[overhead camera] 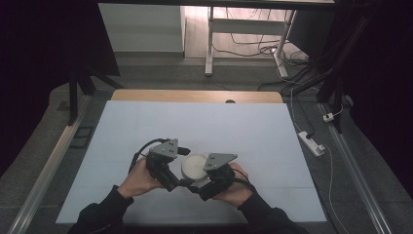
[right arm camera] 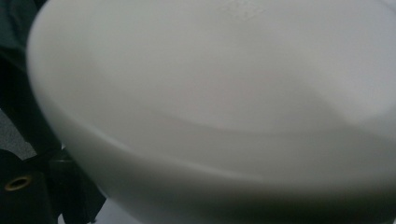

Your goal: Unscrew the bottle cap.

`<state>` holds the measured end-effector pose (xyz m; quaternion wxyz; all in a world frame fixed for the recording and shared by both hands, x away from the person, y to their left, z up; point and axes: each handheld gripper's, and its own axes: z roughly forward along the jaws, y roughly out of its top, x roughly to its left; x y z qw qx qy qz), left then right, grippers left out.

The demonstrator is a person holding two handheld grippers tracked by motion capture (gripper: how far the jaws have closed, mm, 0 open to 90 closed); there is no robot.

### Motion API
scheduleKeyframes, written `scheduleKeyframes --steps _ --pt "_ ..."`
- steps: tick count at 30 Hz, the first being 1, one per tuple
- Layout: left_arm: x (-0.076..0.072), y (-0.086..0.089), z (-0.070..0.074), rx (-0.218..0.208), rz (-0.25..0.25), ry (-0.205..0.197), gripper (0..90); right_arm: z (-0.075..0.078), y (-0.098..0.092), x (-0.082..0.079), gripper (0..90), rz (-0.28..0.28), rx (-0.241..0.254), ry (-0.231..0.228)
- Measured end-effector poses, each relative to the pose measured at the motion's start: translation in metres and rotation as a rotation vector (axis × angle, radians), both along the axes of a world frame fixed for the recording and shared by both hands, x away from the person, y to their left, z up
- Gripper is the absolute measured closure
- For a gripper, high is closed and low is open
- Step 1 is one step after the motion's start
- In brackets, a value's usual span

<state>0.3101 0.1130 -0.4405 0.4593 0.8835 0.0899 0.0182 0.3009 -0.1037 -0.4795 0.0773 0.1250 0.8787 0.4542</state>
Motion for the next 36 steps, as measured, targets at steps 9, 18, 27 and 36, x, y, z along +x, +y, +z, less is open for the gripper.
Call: scheduleKeyframes --steps 9,18,27,36 --pt "0.005 -0.011 0.001 -0.022 -0.075 -0.015 7.6 0.000 0.001 -0.002 6.7 0.029 0.003 -0.001" --pt "0.002 -0.018 0.001 -0.004 0.057 -0.009 8.3 -0.001 0.000 0.002 6.7 -0.039 -0.017 0.002" --pt "-0.003 -0.029 0.003 0.028 0.210 -0.009 8.3 -0.003 -0.001 0.007 6.6 -0.118 -0.018 0.016" --pt "-0.004 -0.037 0.002 0.023 0.282 -0.026 7.7 -0.005 -0.003 0.011 6.7 -0.157 -0.016 0.031"
